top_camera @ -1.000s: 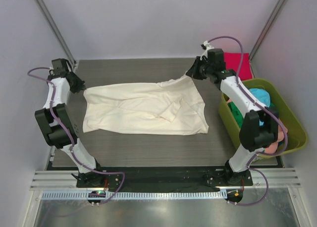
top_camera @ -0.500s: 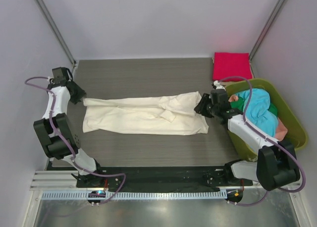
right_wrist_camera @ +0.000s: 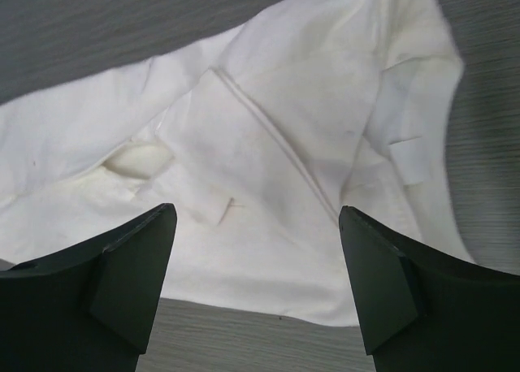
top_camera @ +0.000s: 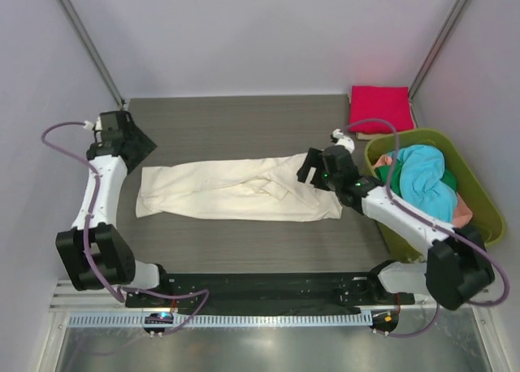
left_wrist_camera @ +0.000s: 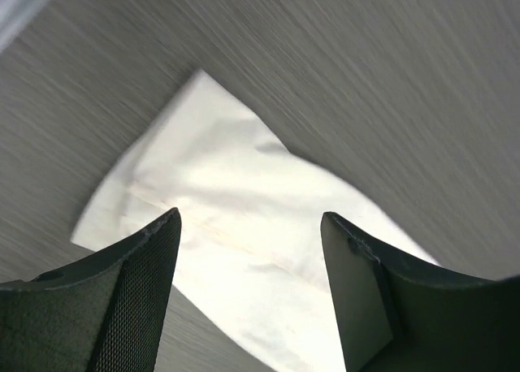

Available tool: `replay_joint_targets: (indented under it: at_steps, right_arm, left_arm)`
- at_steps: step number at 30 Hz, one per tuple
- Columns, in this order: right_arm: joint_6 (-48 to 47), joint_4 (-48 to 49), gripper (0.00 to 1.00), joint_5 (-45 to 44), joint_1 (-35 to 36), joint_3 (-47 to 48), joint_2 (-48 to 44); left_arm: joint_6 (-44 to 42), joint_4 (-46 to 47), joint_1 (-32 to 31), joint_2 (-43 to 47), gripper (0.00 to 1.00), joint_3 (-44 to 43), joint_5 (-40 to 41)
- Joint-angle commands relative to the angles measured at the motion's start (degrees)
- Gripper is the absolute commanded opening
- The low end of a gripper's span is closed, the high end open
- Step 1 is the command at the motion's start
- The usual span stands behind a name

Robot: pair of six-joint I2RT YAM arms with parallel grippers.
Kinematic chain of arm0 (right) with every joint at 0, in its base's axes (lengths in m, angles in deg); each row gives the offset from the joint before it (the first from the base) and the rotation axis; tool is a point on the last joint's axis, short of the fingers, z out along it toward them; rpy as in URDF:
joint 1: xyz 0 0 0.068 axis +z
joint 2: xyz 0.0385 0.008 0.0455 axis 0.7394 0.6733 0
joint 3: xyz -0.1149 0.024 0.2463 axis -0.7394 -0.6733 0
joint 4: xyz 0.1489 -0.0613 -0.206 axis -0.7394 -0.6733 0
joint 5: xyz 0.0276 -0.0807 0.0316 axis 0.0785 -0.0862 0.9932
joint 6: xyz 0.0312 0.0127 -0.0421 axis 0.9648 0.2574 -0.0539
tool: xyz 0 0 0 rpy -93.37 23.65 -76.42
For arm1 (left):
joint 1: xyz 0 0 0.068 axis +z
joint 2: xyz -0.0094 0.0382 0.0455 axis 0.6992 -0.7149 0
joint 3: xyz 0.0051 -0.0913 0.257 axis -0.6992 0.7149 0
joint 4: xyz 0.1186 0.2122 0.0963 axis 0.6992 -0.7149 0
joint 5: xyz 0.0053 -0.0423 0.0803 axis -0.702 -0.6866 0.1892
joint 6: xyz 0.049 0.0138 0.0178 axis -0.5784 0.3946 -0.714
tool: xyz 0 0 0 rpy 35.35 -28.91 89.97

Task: Fold and stack the t-shirts
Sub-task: Fold the tshirt

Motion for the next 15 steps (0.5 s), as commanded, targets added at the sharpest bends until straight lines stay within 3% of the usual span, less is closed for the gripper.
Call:
replay_joint_targets:
  at_steps: [1,9,15]
  right_arm:
    - [3.3,0.8,0.87,-3.4,5.0,4.6,11.2]
    - [5.4,-3.0,0.89,-2.9,5.7,11.5,29.6]
    - [3.0,-6.4,0.90,0.0,1.3,24.9,43.4]
  left_arm:
    - [2.7,-1.0,-7.1,-3.0,0.69,2.8,0.6]
    - [5.6,5.4,-13.9,-10.5,0.66,12.0,-3.2]
    - [6.7,9.4,-17.5,-16.3,0.64,14.5,-6.3]
